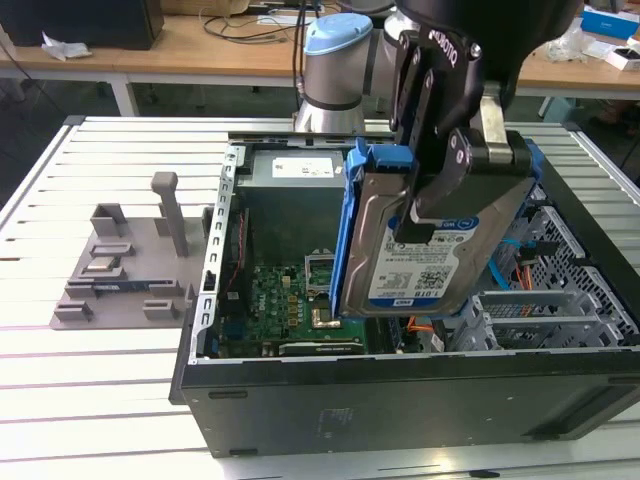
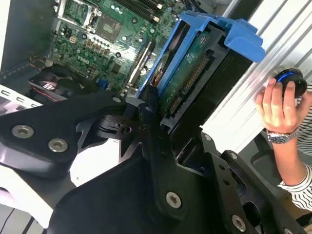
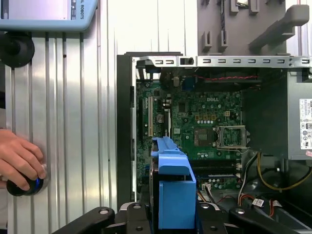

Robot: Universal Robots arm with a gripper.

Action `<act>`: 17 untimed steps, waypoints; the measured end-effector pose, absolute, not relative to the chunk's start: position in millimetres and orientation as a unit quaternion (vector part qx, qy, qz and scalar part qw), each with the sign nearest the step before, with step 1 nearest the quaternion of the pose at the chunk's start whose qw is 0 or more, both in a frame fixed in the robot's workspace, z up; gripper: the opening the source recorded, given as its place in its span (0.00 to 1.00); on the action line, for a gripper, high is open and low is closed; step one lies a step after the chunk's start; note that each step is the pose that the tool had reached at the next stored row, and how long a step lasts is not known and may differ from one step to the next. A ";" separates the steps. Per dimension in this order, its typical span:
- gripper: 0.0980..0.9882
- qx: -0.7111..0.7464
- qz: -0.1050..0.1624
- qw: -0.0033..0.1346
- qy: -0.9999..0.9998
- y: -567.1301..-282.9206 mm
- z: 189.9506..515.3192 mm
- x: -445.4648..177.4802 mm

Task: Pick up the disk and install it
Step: 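Pick up the disk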

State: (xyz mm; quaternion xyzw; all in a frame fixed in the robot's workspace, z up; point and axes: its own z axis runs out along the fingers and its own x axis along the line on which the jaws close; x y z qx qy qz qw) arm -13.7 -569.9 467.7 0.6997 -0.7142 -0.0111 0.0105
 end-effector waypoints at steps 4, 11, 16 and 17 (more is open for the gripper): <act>0.30 0.700 -0.011 0.011 -0.714 -578.2 467.6 -11.0; 0.30 0.700 -0.011 0.011 -0.714 -580.3 467.6 12.1; 0.30 0.700 -0.011 0.011 -0.714 -580.9 467.6 27.3; 0.30 0.700 -0.011 0.011 -0.714 -581.0 467.6 29.6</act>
